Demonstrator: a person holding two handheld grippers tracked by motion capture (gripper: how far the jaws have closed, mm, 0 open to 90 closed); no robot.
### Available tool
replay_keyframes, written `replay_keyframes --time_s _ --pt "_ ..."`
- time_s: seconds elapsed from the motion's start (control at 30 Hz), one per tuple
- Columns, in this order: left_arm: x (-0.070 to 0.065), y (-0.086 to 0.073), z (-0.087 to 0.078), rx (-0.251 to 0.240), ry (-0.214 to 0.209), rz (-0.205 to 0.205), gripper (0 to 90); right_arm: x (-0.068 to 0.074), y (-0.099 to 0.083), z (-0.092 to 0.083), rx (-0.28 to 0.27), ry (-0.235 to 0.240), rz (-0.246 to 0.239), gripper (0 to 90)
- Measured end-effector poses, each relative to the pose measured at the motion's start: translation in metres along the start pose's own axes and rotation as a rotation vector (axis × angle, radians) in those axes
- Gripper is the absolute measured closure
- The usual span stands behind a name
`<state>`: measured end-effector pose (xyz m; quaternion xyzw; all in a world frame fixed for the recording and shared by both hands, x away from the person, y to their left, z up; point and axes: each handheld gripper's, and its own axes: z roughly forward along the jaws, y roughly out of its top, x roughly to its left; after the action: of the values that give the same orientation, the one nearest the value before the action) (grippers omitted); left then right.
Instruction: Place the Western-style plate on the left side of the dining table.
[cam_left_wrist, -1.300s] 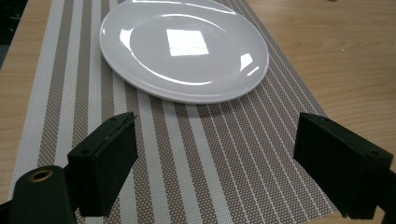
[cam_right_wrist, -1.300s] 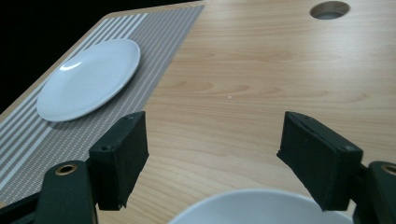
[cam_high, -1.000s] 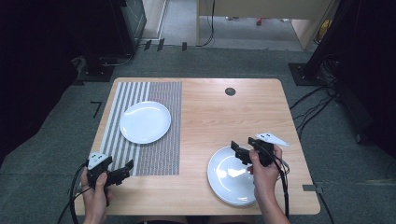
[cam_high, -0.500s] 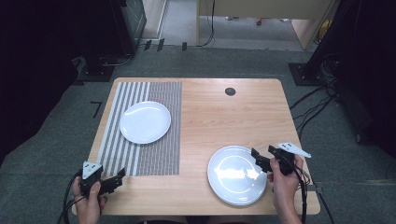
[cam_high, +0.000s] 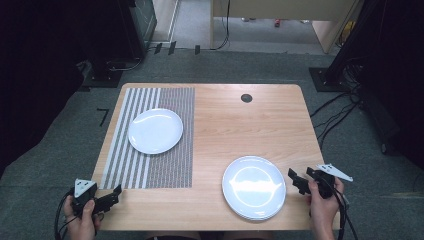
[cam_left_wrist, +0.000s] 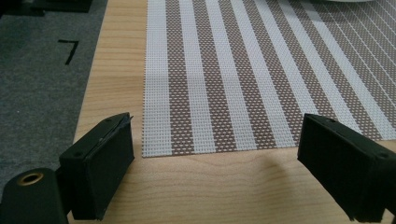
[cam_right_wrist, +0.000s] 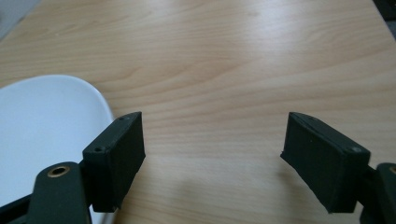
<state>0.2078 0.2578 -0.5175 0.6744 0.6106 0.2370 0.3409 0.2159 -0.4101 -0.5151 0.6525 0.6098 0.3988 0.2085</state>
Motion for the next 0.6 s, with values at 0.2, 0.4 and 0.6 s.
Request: replay_keyframes --time_s 0.2,0.4,0.6 --pt "-0.003 -0.001 0.001 0.004 0.009 0.031 10.2 -0.014 -0.010 -0.004 0.018 -0.030 -0.006 19.6" --pt "-0.005 -0.002 0.001 0.000 0.024 0.049 10.1 -0.022 -0.011 -0.009 0.018 -0.060 -0.024 19.2" --pt "-0.010 -0.004 0.003 0.005 0.055 0.079 9.8 -0.023 -0.015 -0.013 0.047 -0.112 -0.100 18.2"
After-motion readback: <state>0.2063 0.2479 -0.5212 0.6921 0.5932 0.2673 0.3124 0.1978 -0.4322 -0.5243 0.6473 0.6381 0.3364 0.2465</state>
